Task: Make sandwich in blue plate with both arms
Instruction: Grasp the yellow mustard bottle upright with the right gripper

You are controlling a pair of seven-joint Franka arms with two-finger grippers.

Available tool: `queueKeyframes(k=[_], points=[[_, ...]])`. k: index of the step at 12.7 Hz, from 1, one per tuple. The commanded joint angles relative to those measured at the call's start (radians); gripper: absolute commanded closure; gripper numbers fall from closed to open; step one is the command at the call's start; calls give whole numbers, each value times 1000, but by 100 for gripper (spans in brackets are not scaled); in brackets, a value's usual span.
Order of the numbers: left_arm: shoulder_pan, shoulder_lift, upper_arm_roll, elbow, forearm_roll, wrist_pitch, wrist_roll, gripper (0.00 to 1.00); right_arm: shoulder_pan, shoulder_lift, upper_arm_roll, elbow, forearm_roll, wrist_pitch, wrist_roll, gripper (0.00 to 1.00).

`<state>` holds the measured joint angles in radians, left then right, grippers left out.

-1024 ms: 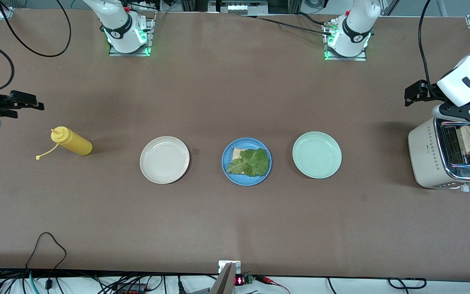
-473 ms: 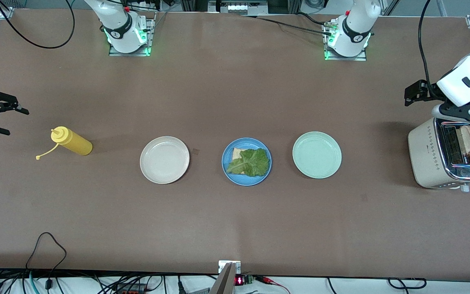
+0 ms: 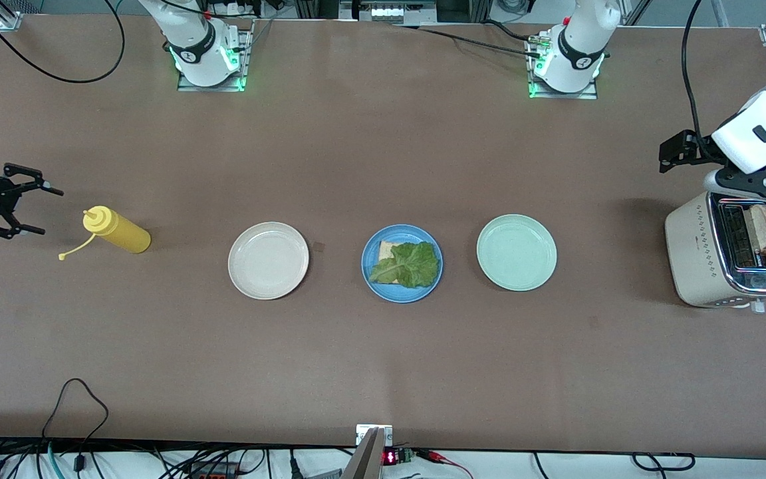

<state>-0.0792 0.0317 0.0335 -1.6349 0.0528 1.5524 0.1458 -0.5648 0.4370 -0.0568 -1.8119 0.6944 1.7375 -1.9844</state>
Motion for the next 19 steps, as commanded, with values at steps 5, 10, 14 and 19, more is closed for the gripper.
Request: queueKeyframes(k=[5,10,14,19], points=[[-4,-6,3,10,-14,-18,-6,0,-76,210,29,124,86,-154,-280,0],[-4,-6,3,10,-14,-17,-6,0,-136,362,124,201,88,-162,-342,0],[-4,-6,5,10,-14,-18,-6,0,-136,423,132,226,118,-157,-389,0],[-4,-6,3,10,-14,-18,-6,0,-133,442,156,226,132,-153,-387,0]])
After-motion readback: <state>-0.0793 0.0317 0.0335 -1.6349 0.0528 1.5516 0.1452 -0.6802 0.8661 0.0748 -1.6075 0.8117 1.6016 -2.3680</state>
